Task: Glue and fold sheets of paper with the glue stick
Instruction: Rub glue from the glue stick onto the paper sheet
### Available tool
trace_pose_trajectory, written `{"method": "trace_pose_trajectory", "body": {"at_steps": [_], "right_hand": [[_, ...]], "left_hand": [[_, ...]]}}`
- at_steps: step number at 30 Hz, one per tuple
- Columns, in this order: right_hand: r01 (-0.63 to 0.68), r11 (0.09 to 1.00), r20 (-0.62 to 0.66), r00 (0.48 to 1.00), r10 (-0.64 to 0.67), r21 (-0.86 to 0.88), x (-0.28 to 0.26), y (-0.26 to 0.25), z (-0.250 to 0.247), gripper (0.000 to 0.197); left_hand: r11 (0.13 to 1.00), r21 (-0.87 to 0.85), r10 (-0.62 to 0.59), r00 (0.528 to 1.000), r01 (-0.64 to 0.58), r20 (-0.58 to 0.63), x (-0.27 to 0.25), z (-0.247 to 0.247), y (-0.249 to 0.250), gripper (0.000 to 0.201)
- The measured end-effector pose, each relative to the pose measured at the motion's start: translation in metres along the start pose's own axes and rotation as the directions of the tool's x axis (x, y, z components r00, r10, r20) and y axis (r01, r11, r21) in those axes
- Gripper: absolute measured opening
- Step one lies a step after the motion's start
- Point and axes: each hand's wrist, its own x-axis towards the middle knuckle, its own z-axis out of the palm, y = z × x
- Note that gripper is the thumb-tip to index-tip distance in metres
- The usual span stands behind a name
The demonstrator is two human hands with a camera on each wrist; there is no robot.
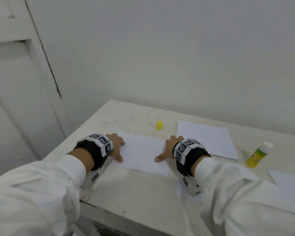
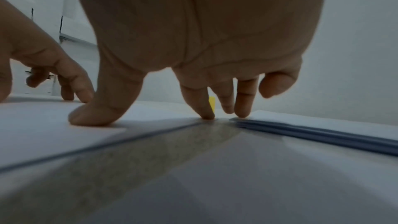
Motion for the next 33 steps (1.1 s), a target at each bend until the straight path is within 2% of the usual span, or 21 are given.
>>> {"method": "trace_pose_trajectory", "body": {"at_steps": [7, 9, 11, 12, 15, 18, 20, 23, 25, 27, 29, 30, 31, 33], "right_hand": [[0.004, 0.998, -0.006, 1.000, -0.005, -0.070, -0.003, -0.010, -0.004, 0.085], [0.023, 0.999, -0.052, 0.998, -0.025, -0.040, -0.007, -0.015, -0.008, 0.071], [0.058, 0.993, -0.088, 0.995, -0.049, 0.106, -0.011, -0.018, -0.012, 0.054], [0.067, 0.968, -0.073, 0.996, -0.051, 0.242, -0.013, -0.018, -0.013, 0.051], [0.027, 0.807, 0.019, 0.999, -0.047, 0.589, -0.025, -0.016, -0.016, 0.049], [-0.040, 0.749, 0.063, 0.998, -0.002, 0.662, -0.037, -0.015, -0.013, 0.032], [-0.068, 0.755, 0.065, 0.997, 0.034, 0.652, -0.043, -0.016, -0.006, 0.033], [-0.042, 0.692, 0.045, 0.999, 0.013, 0.721, -0.052, -0.021, 0.002, 0.037], [0.018, 0.723, 0.000, 1.000, -0.025, 0.691, -0.056, -0.021, 0.005, 0.031], [0.077, 0.772, -0.045, 0.997, -0.063, 0.631, -0.063, -0.019, 0.005, 0.021], [0.106, 0.811, -0.060, 0.994, -0.087, 0.575, -0.068, -0.018, 0.004, 0.026], [0.112, 0.820, -0.065, 0.994, -0.091, 0.561, -0.070, -0.017, 0.004, 0.031], [0.110, 0.823, -0.066, 0.994, -0.088, 0.558, -0.070, -0.016, 0.005, 0.034], [0.094, 0.818, -0.060, 0.996, -0.072, 0.568, -0.069, -0.015, 0.006, 0.036]], "left_hand": [[0.999, 0.030, 0.028, 1.000, -0.028, -0.014, 0.003, 0.000, 0.002, 0.083], [0.999, 0.035, 0.028, 0.999, -0.028, -0.017, 0.002, 0.000, 0.002, 0.083], [0.999, 0.034, 0.026, 1.000, -0.026, -0.016, 0.003, 0.001, 0.001, 0.084], [0.999, 0.031, 0.025, 1.000, -0.025, -0.017, 0.003, 0.001, 0.000, 0.084], [0.999, 0.036, 0.018, 1.000, -0.017, -0.013, 0.005, 0.003, -0.002, 0.084], [1.000, 0.025, 0.010, 1.000, -0.009, -0.010, 0.005, 0.004, -0.002, 0.084], [1.000, -0.006, 0.000, 1.000, 0.000, -0.020, 0.007, 0.007, -0.003, 0.086], [0.993, -0.110, -0.053, 0.997, 0.046, -0.063, 0.011, 0.013, -0.010, 0.104], [0.979, -0.185, -0.101, 0.988, 0.079, -0.113, 0.013, 0.014, -0.016, 0.123], [0.952, -0.276, -0.167, 0.980, 0.132, -0.105, 0.014, 0.017, -0.022, 0.144], [0.911, -0.375, -0.212, 0.974, 0.170, -0.075, 0.013, 0.018, -0.026, 0.154], [0.893, -0.421, -0.214, 0.973, 0.161, -0.081, 0.014, 0.018, -0.028, 0.152], [0.882, -0.451, -0.200, 0.975, 0.136, -0.098, 0.013, 0.016, -0.031, 0.140], [0.877, -0.475, -0.166, 0.971, 0.066, -0.172, 0.012, 0.009, -0.037, 0.086]]}}
